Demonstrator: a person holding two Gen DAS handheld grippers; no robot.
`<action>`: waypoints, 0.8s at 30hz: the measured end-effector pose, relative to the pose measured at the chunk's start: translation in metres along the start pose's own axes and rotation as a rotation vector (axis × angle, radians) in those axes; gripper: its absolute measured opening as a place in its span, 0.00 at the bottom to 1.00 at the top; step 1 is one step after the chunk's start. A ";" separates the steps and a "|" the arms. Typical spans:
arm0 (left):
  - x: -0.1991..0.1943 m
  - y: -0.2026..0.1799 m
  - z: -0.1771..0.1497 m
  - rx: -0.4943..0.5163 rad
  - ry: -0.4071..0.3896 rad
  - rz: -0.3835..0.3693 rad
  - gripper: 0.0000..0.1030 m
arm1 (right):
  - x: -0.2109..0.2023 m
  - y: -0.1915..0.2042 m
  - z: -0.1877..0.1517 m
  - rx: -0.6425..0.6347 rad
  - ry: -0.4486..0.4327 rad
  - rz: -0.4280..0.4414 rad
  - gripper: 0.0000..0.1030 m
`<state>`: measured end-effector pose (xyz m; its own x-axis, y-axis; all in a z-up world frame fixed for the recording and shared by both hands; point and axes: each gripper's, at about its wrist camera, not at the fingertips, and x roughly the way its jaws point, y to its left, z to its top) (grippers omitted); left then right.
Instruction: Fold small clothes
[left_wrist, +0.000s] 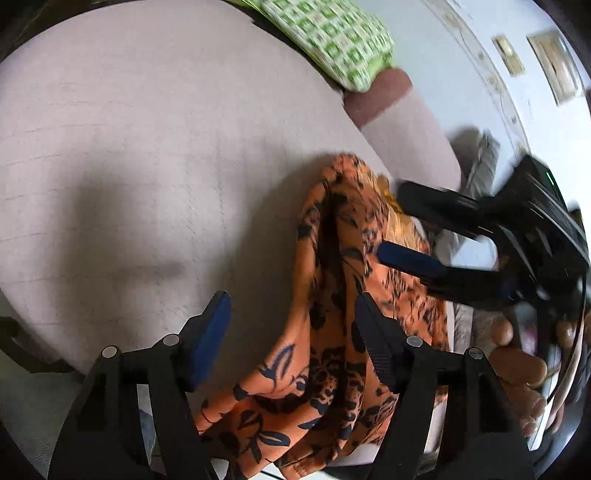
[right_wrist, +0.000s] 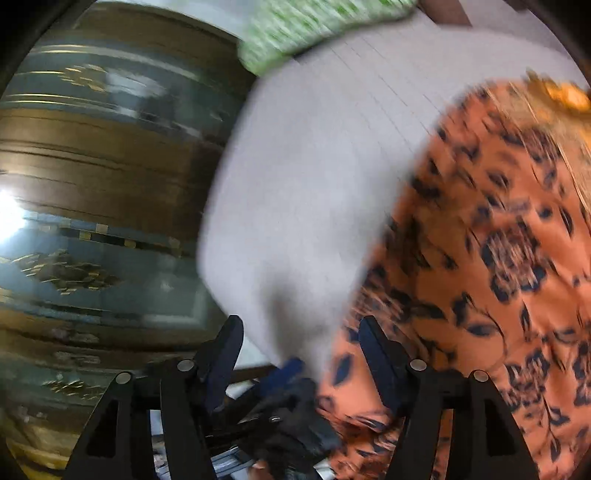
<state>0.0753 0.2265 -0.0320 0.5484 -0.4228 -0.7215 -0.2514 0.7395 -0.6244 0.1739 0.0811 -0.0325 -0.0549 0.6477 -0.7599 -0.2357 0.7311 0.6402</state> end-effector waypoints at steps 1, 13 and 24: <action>0.006 -0.003 -0.001 0.021 0.023 0.016 0.67 | 0.009 -0.001 0.001 0.010 0.022 -0.034 0.60; -0.027 -0.002 0.011 0.016 -0.105 -0.006 0.02 | 0.064 0.045 0.033 -0.115 0.068 -0.176 0.03; -0.100 -0.147 0.011 0.437 -0.116 -0.134 0.02 | -0.093 0.039 0.038 -0.159 -0.189 0.120 0.03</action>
<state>0.0657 0.1660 0.1351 0.6445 -0.4871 -0.5893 0.1737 0.8439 -0.5076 0.2064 0.0576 0.0670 0.0866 0.7668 -0.6360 -0.3884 0.6139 0.6872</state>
